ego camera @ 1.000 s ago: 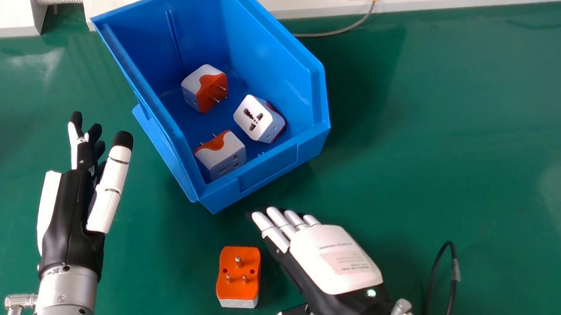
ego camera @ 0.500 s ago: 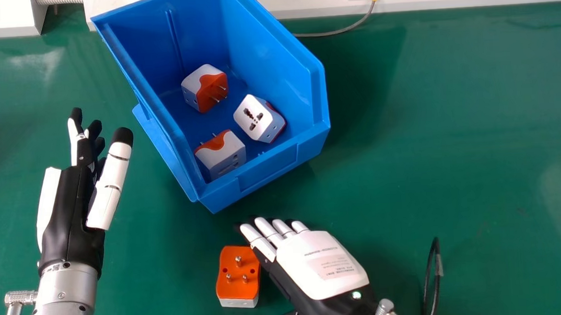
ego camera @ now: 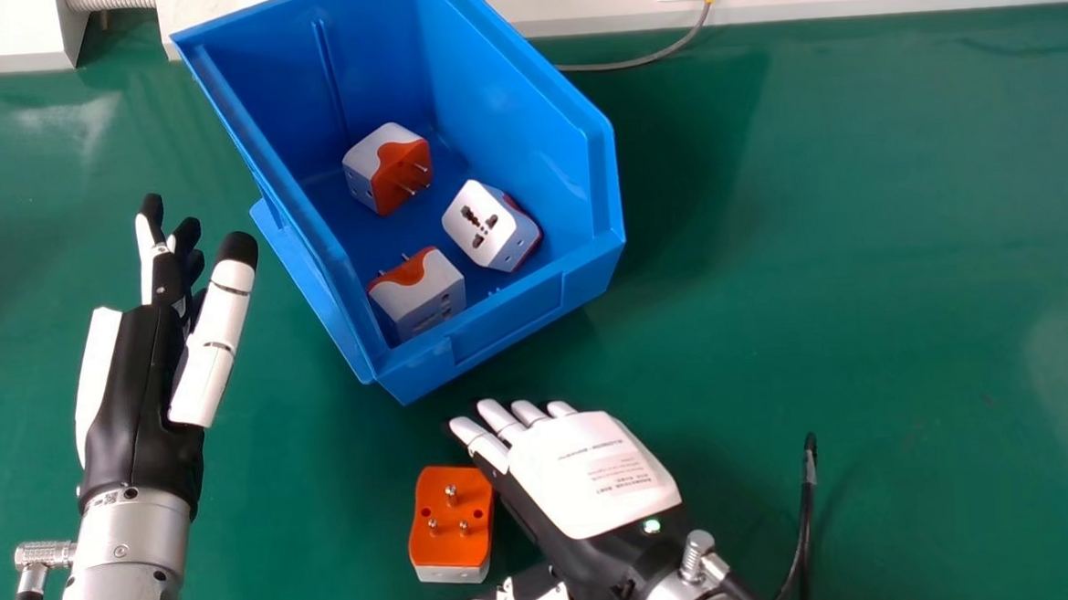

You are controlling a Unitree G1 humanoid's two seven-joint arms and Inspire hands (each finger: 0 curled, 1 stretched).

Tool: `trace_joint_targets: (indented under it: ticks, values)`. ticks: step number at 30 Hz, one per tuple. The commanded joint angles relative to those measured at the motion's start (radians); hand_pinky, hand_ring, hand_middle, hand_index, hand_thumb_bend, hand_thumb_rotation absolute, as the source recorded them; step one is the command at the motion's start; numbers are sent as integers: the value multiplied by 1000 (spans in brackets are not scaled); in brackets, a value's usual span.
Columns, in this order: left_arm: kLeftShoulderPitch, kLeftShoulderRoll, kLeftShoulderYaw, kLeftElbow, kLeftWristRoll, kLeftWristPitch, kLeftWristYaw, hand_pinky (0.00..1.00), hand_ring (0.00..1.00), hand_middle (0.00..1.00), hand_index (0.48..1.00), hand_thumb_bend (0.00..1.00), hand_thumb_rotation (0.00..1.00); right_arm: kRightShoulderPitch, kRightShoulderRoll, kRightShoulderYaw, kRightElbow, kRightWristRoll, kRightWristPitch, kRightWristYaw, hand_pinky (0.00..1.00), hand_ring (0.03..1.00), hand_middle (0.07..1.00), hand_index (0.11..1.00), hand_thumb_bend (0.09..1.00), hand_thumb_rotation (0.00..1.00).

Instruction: Pick all objects and put in blue box

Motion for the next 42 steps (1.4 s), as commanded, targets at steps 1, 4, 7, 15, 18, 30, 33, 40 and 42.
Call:
trace_joint_targets:
  ticks: [1,4,7,15,18,30,33,40,42]
  values:
    - [-10,2,1,-22,1,-11,4,976,1000,1000,990,528,894,-16,8,5,20,2,13,13,928,939,956,920,503,598]
    - [-11,4,1,-20,5,-12,6,976,1000,1000,990,524,894,-32,10,10,35,7,12,26,927,938,956,916,502,601]
    - [-13,5,1,-17,5,-15,6,976,1000,1000,990,521,894,-43,12,17,46,9,16,38,921,935,954,912,497,598]
    - [-15,5,1,-33,7,1,7,978,1000,1000,990,519,893,-62,4,39,58,8,11,70,872,902,919,878,466,595]
    - [-20,5,0,-31,10,5,8,979,1000,1000,990,514,893,-80,-4,42,69,21,-9,83,778,824,853,829,419,602]
    - [-25,-1,-3,-44,10,18,12,979,1000,1000,990,505,891,-122,20,39,74,36,36,142,305,348,421,522,436,284]
    - [-23,-2,-4,-48,8,20,13,979,1000,1000,991,505,891,-112,29,31,65,50,52,143,253,299,382,505,457,230]
    - [-22,-5,-5,-59,7,26,15,979,1000,1000,991,509,890,-124,26,40,71,48,50,122,146,205,303,483,487,153]
    - [-24,-5,-5,-55,8,24,15,980,1000,1000,991,511,890,-122,23,35,65,60,42,119,136,200,306,482,491,141]
